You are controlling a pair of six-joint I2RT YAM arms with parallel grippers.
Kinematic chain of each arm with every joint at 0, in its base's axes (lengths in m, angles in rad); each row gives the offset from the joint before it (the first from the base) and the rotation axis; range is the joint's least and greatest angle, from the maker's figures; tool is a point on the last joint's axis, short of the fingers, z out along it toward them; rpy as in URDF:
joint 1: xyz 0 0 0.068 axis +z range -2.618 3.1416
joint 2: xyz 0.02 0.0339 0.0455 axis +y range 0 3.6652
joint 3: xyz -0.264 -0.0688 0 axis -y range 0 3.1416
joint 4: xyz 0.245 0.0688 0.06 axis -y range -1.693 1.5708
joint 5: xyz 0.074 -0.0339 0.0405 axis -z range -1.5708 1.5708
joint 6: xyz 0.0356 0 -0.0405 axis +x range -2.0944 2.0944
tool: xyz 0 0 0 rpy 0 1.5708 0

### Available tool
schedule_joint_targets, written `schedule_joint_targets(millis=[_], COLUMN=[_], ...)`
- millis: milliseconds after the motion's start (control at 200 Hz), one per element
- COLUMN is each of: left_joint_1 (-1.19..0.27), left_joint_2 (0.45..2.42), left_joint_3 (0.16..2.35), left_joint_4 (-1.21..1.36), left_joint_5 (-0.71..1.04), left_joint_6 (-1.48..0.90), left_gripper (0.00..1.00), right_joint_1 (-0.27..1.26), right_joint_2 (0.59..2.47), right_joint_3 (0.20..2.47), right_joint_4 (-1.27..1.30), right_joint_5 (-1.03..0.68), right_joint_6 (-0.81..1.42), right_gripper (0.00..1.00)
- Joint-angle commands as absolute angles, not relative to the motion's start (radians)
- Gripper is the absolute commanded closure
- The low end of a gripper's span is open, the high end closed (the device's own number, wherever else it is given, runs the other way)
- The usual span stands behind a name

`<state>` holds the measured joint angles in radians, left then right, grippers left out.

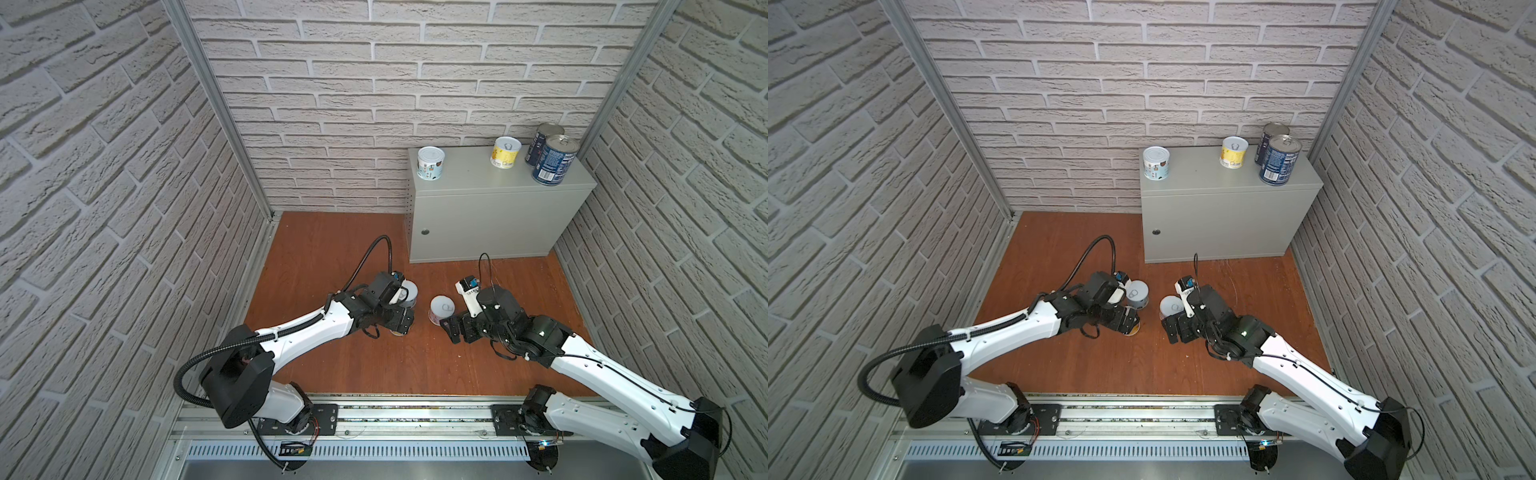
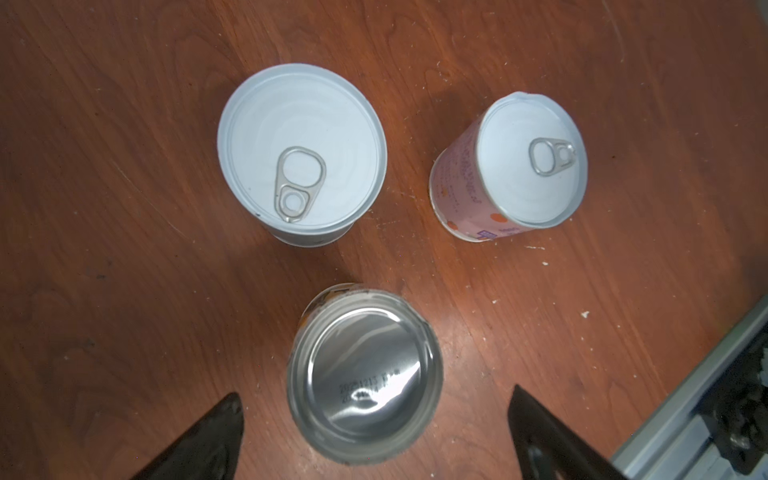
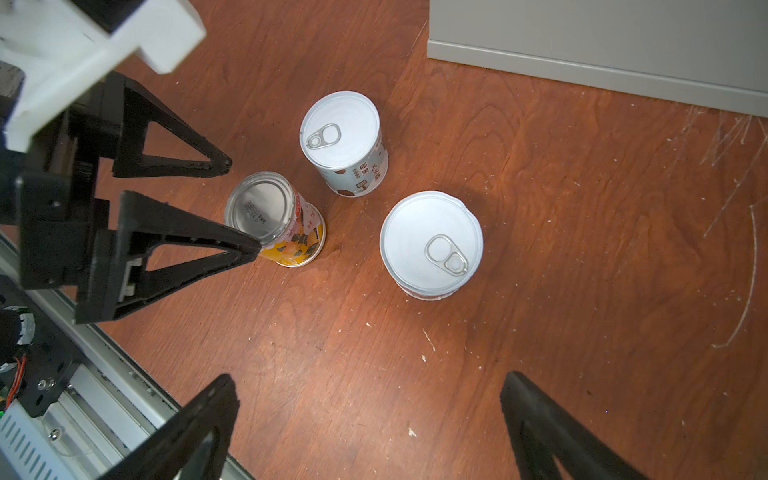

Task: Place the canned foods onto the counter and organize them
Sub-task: 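Close the left gripper on the inverted can's base while the right gripper withdraws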

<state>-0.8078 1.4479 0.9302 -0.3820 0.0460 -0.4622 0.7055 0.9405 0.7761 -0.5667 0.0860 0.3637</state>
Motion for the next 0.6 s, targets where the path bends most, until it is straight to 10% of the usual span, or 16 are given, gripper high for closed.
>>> schedule_joint_targets(millis=[0, 595], left_joint_1=[-0.813, -0.8], left_joint_2=[1.498, 1.629], left_joint_3=[0.97, 1.028], left_joint_4=[-0.446, -0.434], left_joint_5=[0.012, -0.009], left_joint_6=[-0.439, -0.431], left_gripper=[0.02, 0.5], right_joint_1=[0.705, 0.706], right_joint_2=[0.918, 0.937], right_joint_3=[0.756, 0.747], right_joint_4=[-0.554, -0.551], right_joint_5=[0.124, 0.149], right_joint_6=[0.38, 0.365], right_gripper=[0.0, 0.0])
